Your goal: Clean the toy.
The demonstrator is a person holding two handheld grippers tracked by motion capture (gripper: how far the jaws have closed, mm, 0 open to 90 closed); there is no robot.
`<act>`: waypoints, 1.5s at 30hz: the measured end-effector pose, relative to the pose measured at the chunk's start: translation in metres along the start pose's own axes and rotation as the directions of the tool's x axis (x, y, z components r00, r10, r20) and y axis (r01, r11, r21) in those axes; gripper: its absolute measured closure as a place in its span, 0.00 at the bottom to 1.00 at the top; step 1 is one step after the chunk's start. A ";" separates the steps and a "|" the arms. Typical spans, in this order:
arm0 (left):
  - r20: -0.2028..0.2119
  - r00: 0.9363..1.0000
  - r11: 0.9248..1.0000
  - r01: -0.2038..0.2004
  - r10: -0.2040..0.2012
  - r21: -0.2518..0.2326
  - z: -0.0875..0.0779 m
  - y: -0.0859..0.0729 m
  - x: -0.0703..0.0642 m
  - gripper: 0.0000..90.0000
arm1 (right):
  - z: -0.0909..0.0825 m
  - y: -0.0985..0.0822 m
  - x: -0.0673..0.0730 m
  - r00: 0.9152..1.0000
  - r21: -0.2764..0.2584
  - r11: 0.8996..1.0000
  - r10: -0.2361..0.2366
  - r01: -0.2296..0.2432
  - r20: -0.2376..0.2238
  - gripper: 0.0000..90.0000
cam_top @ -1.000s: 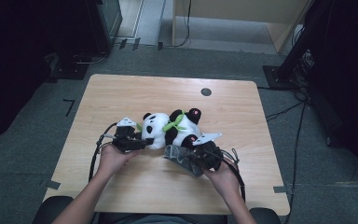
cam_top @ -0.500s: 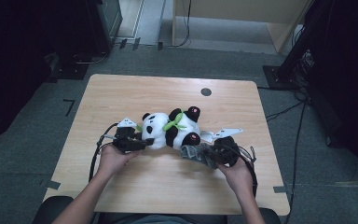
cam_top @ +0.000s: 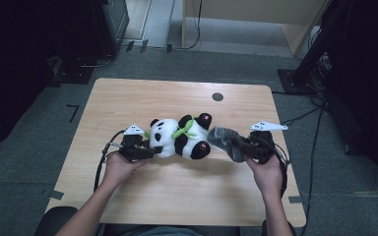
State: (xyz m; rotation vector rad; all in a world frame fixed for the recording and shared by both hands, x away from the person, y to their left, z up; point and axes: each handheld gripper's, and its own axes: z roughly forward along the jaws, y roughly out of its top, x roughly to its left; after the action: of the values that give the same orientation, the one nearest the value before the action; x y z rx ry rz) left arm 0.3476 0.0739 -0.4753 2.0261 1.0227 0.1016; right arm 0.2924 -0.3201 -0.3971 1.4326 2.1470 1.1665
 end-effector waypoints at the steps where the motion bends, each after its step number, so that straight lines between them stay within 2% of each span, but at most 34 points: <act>1: -0.001 1.000 1.000 0.000 0.000 0.000 0.000 0.000 0.000 0.53 | -0.002 0.005 0.003 1.000 -0.010 1.000 0.001 -0.001 -0.009 0.89; 4: -0.003 1.000 1.000 0.001 -0.001 0.001 0.000 0.000 -0.001 0.53 | 0.000 0.019 0.015 0.999 -0.017 0.999 -0.031 0.030 -0.026 0.89; 9: -0.003 1.000 1.000 0.000 0.001 0.001 0.000 0.000 -0.001 0.53 | 0.019 0.041 0.045 0.992 -0.005 0.996 -0.086 0.086 -0.088 0.89; 11: -0.003 1.000 1.000 -0.001 0.001 0.002 0.000 0.000 -0.001 0.53 | 0.029 0.050 0.057 0.988 -0.004 0.993 -0.121 0.122 -0.100 0.89; 15: -0.001 1.000 1.000 0.000 0.000 0.001 0.000 0.000 -0.001 0.53 | 0.048 0.065 0.080 0.979 0.018 0.987 -0.159 0.162 -0.127 0.89; 20: -0.004 1.000 1.000 -0.002 0.002 0.003 0.000 0.000 -0.001 0.53 | 0.077 0.073 0.106 0.968 0.066 0.974 -0.208 0.219 -0.140 0.89; 23: -0.002 1.000 1.000 0.002 -0.002 0.004 -0.001 0.000 0.000 0.53 | 0.092 0.073 0.118 0.964 0.087 0.968 -0.221 0.235 -0.148 0.89; 29: 0.000 1.000 1.000 0.016 -0.016 -0.002 0.000 0.000 0.000 0.53 | 0.113 0.067 0.138 0.952 0.136 0.948 -0.268 0.288 -0.149 0.89; 30: 0.001 1.000 1.000 0.018 -0.018 -0.001 0.000 0.000 0.000 0.53 | 0.115 0.065 0.140 0.948 0.140 0.943 -0.280 0.301 -0.148 0.89; 33: 0.002 1.000 1.000 0.022 -0.022 0.003 0.000 0.001 0.001 0.53 | 0.119 0.061 0.143 0.945 0.146 0.940 -0.286 0.309 -0.157 0.89; 34: 0.000 1.000 1.000 0.022 -0.022 0.004 0.000 0.001 0.000 0.53 | 0.122 0.054 0.145 0.939 0.153 0.934 -0.298 0.324 -0.171 0.89; 36: -0.002 1.000 1.000 0.022 -0.022 0.005 0.000 0.000 0.000 0.53 | 0.125 0.048 0.148 0.933 0.160 0.927 -0.309 0.338 -0.183 0.89; 37: -0.002 1.000 1.000 0.022 -0.022 0.005 0.000 0.000 0.000 0.53 | 0.125 0.048 0.148 0.933 0.160 0.927 -0.309 0.338 -0.183 0.89; 38: -0.003 1.000 1.000 0.016 -0.016 0.012 0.000 0.000 0.000 0.53 | 0.127 0.039 0.150 0.927 0.165 0.920 -0.326 0.357 -0.187 0.89; 41: -0.004 1.000 1.000 0.011 -0.011 0.007 0.001 0.000 -0.001 0.53 | 0.127 0.029 0.153 0.923 0.165 0.916 -0.336 0.367 -0.187 0.89; 45: 0.002 1.000 1.000 0.006 -0.006 0.014 0.001 0.000 0.000 0.53 | 0.126 0.017 0.153 0.911 0.138 0.908 -0.368 0.395 -0.184 0.89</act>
State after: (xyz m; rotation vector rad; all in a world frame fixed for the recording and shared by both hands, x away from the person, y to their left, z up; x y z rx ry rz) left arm 0.3481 0.0739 -0.4759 2.0353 1.0301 0.0891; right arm 0.3138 -0.1257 -0.4351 0.9354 2.5426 0.9881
